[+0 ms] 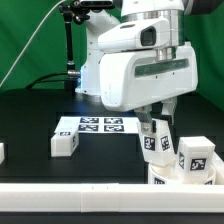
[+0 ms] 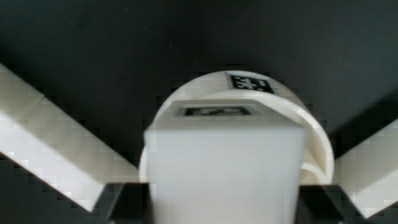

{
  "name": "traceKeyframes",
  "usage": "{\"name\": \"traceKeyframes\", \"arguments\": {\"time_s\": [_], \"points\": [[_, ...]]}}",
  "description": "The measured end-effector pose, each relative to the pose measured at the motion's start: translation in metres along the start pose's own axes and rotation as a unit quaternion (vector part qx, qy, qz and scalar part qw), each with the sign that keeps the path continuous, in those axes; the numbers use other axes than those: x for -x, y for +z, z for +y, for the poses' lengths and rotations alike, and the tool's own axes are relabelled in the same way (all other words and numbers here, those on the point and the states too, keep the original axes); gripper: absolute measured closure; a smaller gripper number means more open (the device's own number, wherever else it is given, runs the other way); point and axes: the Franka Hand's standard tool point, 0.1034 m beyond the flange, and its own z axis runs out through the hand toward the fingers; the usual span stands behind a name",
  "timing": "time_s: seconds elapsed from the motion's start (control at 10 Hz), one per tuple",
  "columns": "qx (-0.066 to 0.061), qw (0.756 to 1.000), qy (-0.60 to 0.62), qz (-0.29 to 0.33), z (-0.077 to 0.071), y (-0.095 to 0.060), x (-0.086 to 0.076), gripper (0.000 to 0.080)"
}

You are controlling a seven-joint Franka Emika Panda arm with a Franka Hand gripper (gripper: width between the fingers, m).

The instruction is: Assemble stool

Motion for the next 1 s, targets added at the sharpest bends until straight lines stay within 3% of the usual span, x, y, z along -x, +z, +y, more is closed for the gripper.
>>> {"name": "traceKeyframes", "arguments": {"time_s": [0.5, 0.8, 1.0], "points": [[-0.001, 0.981, 0.195, 0.001, -0.0002, 0.0009, -0.0002, 0.0465], [-0.001, 0.942, 0.335, 0.002, -0.0031, 0.0012, -0.0028, 0.0463], [-0.001, 0.9, 0.436, 0.002, -0.0046, 0.0014, -0.0041, 0.0463]]}}
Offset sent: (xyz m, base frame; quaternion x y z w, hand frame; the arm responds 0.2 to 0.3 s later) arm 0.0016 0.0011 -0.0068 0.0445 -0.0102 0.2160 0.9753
